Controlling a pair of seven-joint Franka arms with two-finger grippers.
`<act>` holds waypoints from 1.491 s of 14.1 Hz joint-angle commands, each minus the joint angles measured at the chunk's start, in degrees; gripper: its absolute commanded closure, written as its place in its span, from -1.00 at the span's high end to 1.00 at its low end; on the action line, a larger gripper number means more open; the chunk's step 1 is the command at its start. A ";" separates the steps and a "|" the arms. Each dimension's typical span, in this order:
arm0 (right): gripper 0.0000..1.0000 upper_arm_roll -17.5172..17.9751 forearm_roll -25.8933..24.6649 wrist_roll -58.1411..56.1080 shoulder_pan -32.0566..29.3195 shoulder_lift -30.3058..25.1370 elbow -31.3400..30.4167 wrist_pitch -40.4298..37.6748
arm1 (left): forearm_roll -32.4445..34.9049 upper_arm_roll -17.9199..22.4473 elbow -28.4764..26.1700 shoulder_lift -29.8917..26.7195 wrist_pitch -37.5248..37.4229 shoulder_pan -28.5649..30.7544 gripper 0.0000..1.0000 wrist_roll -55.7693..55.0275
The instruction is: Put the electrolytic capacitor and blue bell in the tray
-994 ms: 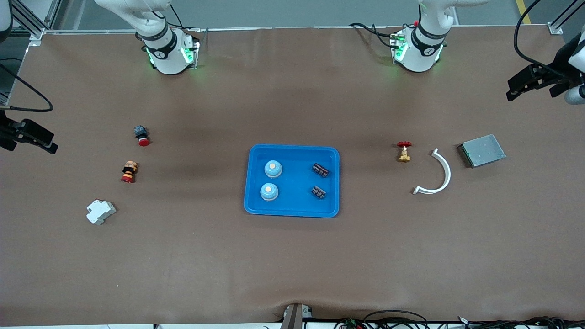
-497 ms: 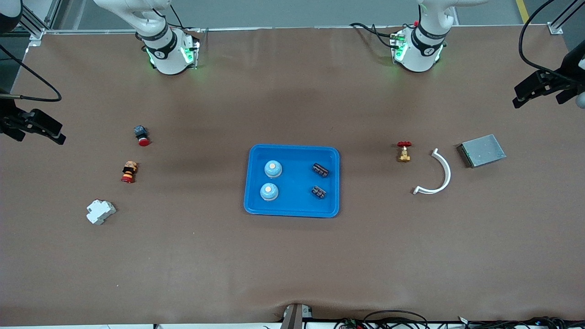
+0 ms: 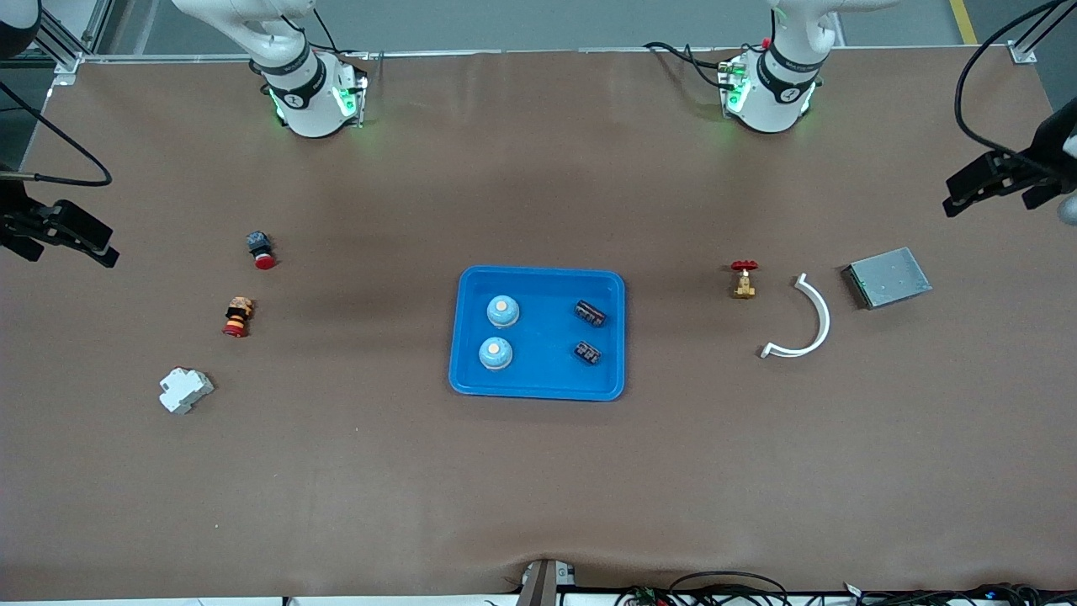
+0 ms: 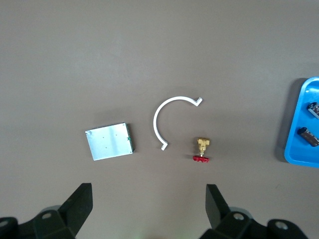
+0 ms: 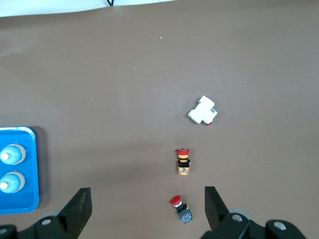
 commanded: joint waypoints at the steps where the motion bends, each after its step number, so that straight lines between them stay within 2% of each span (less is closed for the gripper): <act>1: 1.00 -0.52 -0.10 0.76 1.04 -0.79 2.10 -0.40 | 0.22 -0.17 1.78 2.14 -0.15 0.05 1.00 -0.08; 8: 1.00 -0.52 -0.90 0.58 1.04 1.23 6.41 -2.77 | 0.13 -0.35 1.43 1.43 -0.06 0.05 1.00 0.45; 14: 1.00 -0.52 -0.72 0.58 1.13 1.06 6.50 -2.69 | 0.49 -0.61 0.46 0.20 -0.15 0.14 1.00 0.97; 21: 1.00 -0.34 -0.72 0.58 1.13 1.23 6.50 -2.60 | 0.57 -0.79 3.01 0.47 -0.32 -0.47 1.00 0.97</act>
